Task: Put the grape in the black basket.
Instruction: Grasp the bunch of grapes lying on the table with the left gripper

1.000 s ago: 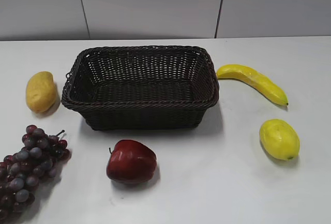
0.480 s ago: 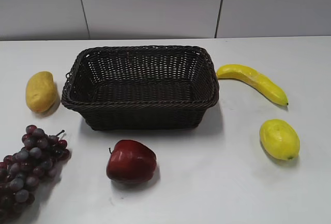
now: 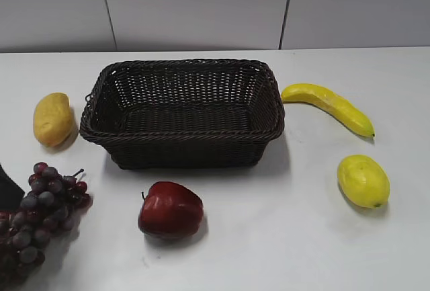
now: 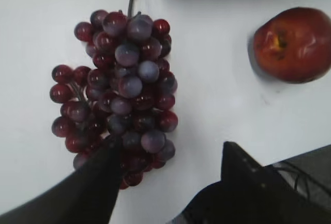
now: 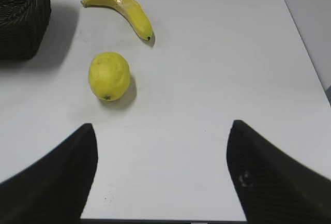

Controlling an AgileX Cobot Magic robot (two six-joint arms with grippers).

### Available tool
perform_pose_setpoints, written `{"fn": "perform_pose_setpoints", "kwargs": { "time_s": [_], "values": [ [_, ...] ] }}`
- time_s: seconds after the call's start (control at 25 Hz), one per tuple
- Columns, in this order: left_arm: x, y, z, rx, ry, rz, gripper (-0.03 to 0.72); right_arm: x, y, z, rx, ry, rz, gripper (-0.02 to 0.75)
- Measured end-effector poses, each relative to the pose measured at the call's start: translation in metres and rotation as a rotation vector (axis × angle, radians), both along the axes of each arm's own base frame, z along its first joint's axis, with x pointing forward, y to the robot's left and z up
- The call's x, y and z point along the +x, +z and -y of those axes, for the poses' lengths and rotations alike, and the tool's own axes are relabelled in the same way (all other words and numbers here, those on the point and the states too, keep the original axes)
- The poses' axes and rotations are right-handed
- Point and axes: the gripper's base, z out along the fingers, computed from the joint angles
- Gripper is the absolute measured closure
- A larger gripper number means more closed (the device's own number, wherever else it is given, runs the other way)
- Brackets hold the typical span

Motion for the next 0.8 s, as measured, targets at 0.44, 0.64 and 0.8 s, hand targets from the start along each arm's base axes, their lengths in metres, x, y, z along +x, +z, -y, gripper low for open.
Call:
{"fn": "perform_pose_setpoints", "kwargs": {
  "time_s": [0.44, 0.64, 0.8],
  "values": [
    [0.032, -0.054, 0.013, 0.105, -0.03, -0.15, 0.101, 0.0, 0.0, 0.0, 0.0, 0.0, 0.0, 0.148],
    [0.047, -0.074, 0.016, 0.119, -0.012, -0.135, 0.039, 0.0, 0.0, 0.0, 0.0, 0.0, 0.0, 0.148],
    [0.057, -0.086, 0.018, 0.123, 0.003, -0.104, 0.029, 0.0, 0.0, 0.0, 0.0, 0.0, 0.0, 0.148]
  ]
}}
